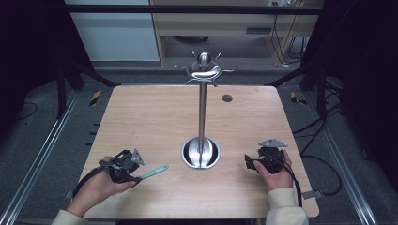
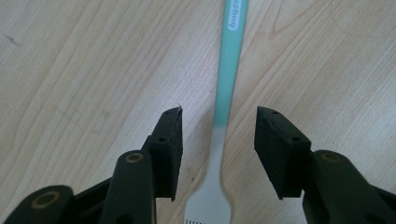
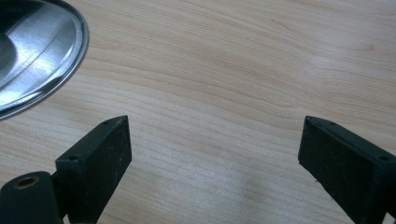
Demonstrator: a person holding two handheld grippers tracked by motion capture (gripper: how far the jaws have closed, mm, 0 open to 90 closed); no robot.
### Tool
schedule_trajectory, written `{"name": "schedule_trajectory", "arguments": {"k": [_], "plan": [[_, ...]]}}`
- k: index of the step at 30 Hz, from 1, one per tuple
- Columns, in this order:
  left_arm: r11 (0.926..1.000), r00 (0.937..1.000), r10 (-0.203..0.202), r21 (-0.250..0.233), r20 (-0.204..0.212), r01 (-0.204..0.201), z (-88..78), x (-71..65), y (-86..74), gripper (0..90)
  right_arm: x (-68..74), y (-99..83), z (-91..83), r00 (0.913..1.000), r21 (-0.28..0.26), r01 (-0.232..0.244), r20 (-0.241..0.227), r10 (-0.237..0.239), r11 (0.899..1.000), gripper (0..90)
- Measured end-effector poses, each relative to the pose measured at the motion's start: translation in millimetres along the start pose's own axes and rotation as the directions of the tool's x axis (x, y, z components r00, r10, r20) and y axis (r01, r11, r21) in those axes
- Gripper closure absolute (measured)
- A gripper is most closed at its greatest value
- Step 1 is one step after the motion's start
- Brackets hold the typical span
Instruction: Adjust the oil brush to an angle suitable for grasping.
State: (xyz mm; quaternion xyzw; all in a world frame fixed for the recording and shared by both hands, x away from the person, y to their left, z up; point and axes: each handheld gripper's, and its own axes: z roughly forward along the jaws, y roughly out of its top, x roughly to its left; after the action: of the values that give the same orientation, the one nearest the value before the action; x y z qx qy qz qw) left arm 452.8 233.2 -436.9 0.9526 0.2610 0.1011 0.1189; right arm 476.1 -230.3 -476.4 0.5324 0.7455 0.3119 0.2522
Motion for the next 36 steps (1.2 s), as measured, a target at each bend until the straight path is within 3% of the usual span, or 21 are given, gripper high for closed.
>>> {"name": "schedule_trajectory", "arguments": {"k": [3,10,36], "plan": [[0.9994,0.9997,0.020,0.029,0.013,-0.020,4.8,0.4,2.0,55.6,-0.1,0.0,0.4,1.0000,0.000,0.002,0.001,-0.002,1.000,10.2],[0.9966,0.9995,0.020,0.079,0.026,-0.022,14.5,4.1,2.0,59.2,-0.8,0.2,0.5,1.0000,-0.001,0.006,-0.001,-0.006,1.000,10.2],[0.9916,0.9970,0.041,0.120,0.065,-0.049,25.2,6.3,4.4,74.0,-0.4,0.2,0.6,1.0000,0.001,0.002,-0.005,-0.002,1.000,10.2]]}}
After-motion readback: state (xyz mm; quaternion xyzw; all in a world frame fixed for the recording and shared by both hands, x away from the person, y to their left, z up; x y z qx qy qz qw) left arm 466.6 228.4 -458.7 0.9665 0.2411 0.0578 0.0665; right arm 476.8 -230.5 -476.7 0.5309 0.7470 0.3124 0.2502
